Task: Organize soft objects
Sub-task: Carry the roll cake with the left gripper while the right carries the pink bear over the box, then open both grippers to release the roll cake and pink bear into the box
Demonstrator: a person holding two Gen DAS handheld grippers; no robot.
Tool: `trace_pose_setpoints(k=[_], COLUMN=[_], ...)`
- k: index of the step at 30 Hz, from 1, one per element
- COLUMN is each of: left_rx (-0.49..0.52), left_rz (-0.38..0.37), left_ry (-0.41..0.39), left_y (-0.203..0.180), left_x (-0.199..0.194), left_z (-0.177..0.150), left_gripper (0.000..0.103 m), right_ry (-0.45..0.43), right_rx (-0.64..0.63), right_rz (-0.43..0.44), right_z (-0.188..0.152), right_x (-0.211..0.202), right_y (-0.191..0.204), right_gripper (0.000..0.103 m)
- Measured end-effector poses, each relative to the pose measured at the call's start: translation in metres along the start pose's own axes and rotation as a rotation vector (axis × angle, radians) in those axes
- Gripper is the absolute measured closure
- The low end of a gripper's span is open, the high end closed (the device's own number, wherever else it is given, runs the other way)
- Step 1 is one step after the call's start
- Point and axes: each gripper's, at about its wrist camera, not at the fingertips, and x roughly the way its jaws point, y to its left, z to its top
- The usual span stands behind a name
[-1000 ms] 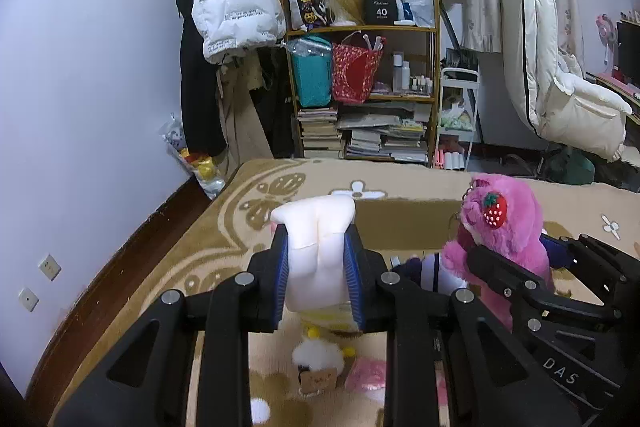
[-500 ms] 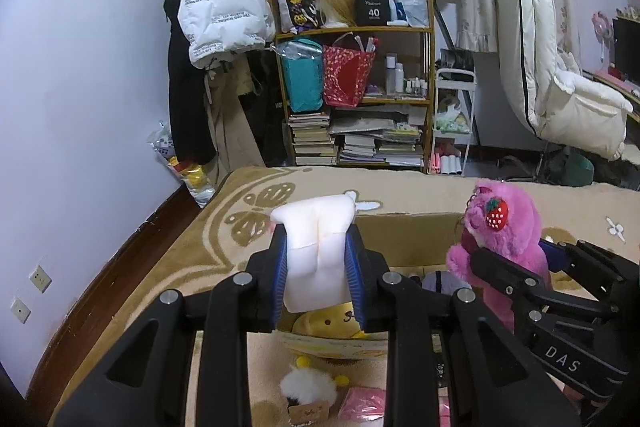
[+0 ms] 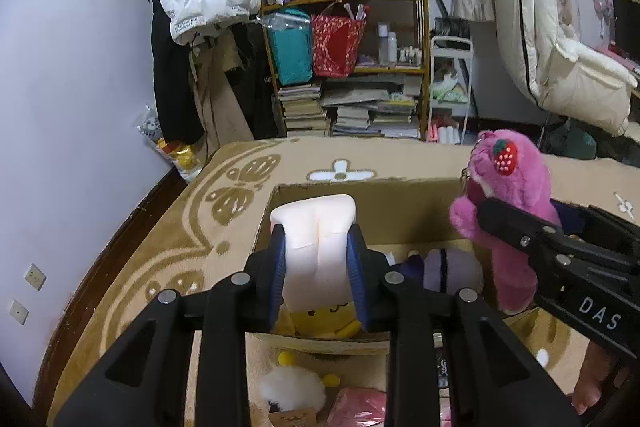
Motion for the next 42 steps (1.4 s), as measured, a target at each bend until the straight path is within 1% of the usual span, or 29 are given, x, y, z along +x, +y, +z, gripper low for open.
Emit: trace_pose_setpoints(k=[5, 8, 9, 10, 11, 12, 13, 14, 15, 16, 17, 18, 19, 21, 23, 26, 29, 34, 37, 42], left_rx=[-0.022, -0.021, -0.022, -0.027, -0.035, -0.044, -0.048, -0.048, -0.051, -0.057, -0.062, -0.067, -0.071, -0.078, -0.081, -0.075, -0.065, -0.073, -0.069, -0.025], left_rz=[0.012, 0.019, 0.02, 0.024, 0.034, 0.055, 0.069, 0.071, 0.066, 0.062, 0.063, 0.071, 0.081, 0.105, 0.114, 0.105, 0.145, 0.104, 0.096, 0.094], left_ry=[0.034, 0.053, 0.058, 0.062, 0.056, 0.032, 0.005, -0.005, -0.007, -0.003, -0.002, -0.004, -0.006, -0.013, -0.012, 0.002, 0.014, 0.043, 0.059, 0.091], left_y=[0.004, 0.006, 0.006, 0.007, 0.008, 0.01, 0.012, 0.012, 0.014, 0.017, 0.018, 0.021, 0.022, 0.027, 0.032, 0.038, 0.042, 0.044, 0.044, 0.038], left_x=[0.008, 0.011, 0.011, 0.012, 0.01, 0.006, 0.001, -0.001, -0.004, -0.007, -0.009, -0.012, -0.013, -0.02, -0.026, -0.037, -0.046, -0.059, -0.065, -0.073], left_z=[-0.003, -0.005, -0.005, -0.005, -0.005, -0.005, -0.004, -0.003, -0.001, 0.0, 0.001, 0.002, 0.002, 0.001, 0.0, -0.004, -0.01, -0.017, -0.023, -0.033], left_gripper=[0.073, 0.069, 0.066, 0.052, 0.042, 0.027, 0.022, 0.022, 0.019, 0.015, 0.013, 0.009, 0.005, 0.004, 0.004, 0.003, 0.002, 0.002, 0.002, 0.002], right_ry=[0.025, 0.031, 0.034, 0.035, 0.036, 0.037, 0.041, 0.045, 0.047, 0.046, 0.044, 0.041, 0.038, 0.036, 0.027, 0.029, 0.04, 0.058, 0.074, 0.091], right_rx=[0.011, 0.026, 0.029, 0.033, 0.038, 0.046, 0.057, 0.064, 0.074, 0.083, 0.085, 0.087, 0.089, 0.09, 0.087, 0.062, 0.043, 0.01, -0.018, -0.04], right_rz=[-0.016, -0.028, -0.028, -0.029, -0.03, -0.028, -0.022, -0.016, -0.01, -0.006, -0.005, -0.005, -0.004, 0.0, -0.005, -0.019, -0.025, -0.022, -0.024, -0.023], right_z=[-0.004, -0.006, -0.006, -0.006, -0.006, -0.007, -0.007, -0.007, -0.008, -0.008, -0.009, -0.009, -0.01, -0.011, -0.013, -0.016, -0.018, -0.027, -0.033, -0.044], right_x=[0.008, 0.01, 0.01, 0.009, 0.007, 0.005, 0.003, 0.002, -0.001, -0.004, -0.007, -0.009, -0.011, -0.015, -0.02, -0.027, -0.032, -0.045, -0.051, -0.058], right_y=[-0.005, -0.01, -0.012, -0.013, -0.014, -0.015, -0.016, -0.018, -0.019, -0.02, -0.02, -0.02, -0.02, -0.02, -0.019, -0.013, -0.008, 0.005, 0.014, 0.023], right_gripper=[0.049, 0.048, 0.046, 0.043, 0.037, 0.031, 0.029, 0.026, 0.022, 0.019, 0.013, 0.01, 0.009, 0.0, 0.0, 0.0, 0.0, 0.0, 0.0, 0.0])
